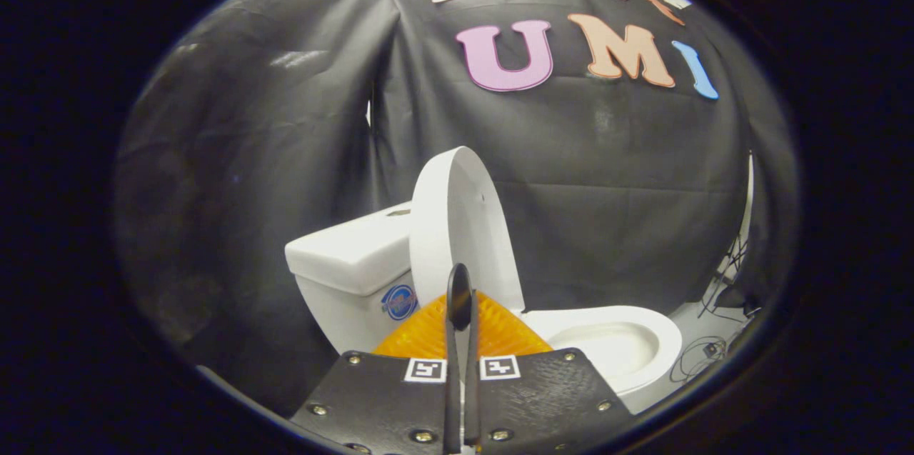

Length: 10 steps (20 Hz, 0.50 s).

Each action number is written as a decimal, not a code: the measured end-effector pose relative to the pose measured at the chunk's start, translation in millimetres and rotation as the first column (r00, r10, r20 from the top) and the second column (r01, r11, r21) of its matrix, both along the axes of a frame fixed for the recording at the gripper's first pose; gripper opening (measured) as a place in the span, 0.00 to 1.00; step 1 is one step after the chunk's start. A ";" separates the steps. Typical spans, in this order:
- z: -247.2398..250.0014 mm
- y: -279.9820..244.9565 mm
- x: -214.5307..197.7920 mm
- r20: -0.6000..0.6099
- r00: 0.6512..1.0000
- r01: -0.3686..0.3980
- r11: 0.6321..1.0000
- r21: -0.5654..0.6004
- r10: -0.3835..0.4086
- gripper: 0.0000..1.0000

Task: Open the toilet lid.

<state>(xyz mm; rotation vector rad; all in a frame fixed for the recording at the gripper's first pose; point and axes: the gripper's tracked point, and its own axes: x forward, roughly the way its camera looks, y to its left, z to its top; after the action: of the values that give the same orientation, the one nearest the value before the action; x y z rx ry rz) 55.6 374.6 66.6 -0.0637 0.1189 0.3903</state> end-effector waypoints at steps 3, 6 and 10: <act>0.1 -1.1 -0.7 0.003 1.000 -0.026 0.999 -0.030 0.026 0.03; -1.1 -5.3 1.1 -0.023 0.999 -0.045 0.999 0.007 0.045 0.04; 2.1 -6.3 0.3 -0.031 0.997 -0.065 0.998 -0.006 0.065 0.07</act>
<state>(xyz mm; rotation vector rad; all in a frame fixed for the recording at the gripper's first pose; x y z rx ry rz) 56.0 368.2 68.7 -0.0684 0.1493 0.4559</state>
